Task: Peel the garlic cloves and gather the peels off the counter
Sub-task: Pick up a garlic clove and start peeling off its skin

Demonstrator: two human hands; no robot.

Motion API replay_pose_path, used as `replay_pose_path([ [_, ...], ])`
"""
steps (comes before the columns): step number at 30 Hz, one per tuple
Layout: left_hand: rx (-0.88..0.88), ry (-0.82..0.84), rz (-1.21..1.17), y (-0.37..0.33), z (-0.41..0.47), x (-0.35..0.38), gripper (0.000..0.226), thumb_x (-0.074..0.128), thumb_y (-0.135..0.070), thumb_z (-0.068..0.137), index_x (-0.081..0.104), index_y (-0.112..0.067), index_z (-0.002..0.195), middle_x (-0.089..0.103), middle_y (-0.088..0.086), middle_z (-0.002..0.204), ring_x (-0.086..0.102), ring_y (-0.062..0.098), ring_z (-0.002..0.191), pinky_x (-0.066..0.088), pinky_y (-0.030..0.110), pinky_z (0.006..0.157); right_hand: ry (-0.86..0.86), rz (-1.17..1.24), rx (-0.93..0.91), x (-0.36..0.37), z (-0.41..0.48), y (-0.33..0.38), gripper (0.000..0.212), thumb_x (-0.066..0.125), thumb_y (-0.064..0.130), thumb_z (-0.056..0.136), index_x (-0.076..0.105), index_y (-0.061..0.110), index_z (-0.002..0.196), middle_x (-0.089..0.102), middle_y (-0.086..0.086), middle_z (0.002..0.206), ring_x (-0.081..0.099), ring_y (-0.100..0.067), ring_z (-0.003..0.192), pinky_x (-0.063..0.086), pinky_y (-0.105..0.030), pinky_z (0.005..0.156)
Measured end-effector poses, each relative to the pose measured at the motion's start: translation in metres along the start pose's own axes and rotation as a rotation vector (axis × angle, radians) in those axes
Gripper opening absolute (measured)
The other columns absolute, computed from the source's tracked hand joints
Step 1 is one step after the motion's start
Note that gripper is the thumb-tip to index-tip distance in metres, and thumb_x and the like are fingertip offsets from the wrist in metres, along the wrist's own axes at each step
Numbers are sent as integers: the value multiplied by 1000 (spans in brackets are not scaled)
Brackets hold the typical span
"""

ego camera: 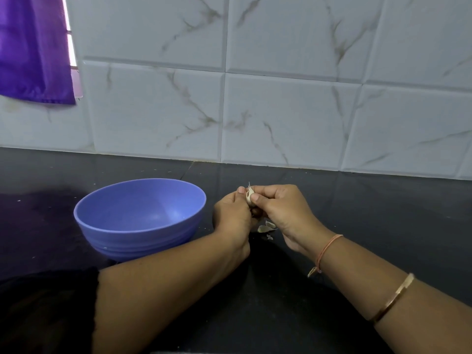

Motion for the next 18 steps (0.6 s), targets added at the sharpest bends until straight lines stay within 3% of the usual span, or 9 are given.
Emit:
replay_pose_path([
  [3,0,-6,14,0,1,-1,36,41,-26,98,64,-11,75,62,16,79,59,26,75,52,47,85,52,13,28,-1,1,2,17,56,6,89,72,12,86,69,-9,80,62,-14,68,53,-32,70],
  [5,17,3,48,0,3,-1,36,41,-28,98,65,-11,76,64,16,78,62,27,76,54,49,84,155,86,61,-7,4,5,16,53,2,89,69,3,90,66,-13,83,59,-16,72,52,-27,73],
  [8,84,20,100,-3,4,-1,38,42,-27,98,65,-13,72,67,15,78,64,27,77,55,45,83,257,182,108,-21,6,13,15,54,0,88,64,-7,96,63,-12,81,58,-14,70,51,-17,64],
  [13,209,33,260,-1,9,-4,29,49,-23,94,69,-19,73,71,13,80,68,35,86,53,51,84,264,142,167,-27,6,12,17,62,1,82,65,-4,98,68,-7,75,64,-11,62,54,-18,58],
  [16,260,19,312,-3,8,-6,19,54,-14,92,63,-27,82,71,2,91,66,20,90,54,38,84,224,126,193,-31,7,10,17,61,-2,81,65,-4,97,67,-7,71,65,-10,57,54,-18,56],
  [18,284,10,316,-5,7,-7,19,53,-14,92,60,-29,83,69,-3,91,63,12,86,51,25,74,198,131,197,-34,8,9,18,62,-1,81,65,-2,98,68,-7,73,66,-11,58,54,-19,57],
])
Point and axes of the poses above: each hand's wrist, its own z-axis towards the middle knuckle, its own x-axis out of the palm, y = z × x, the point moved 3 cm from there along z, towards the middle knuckle
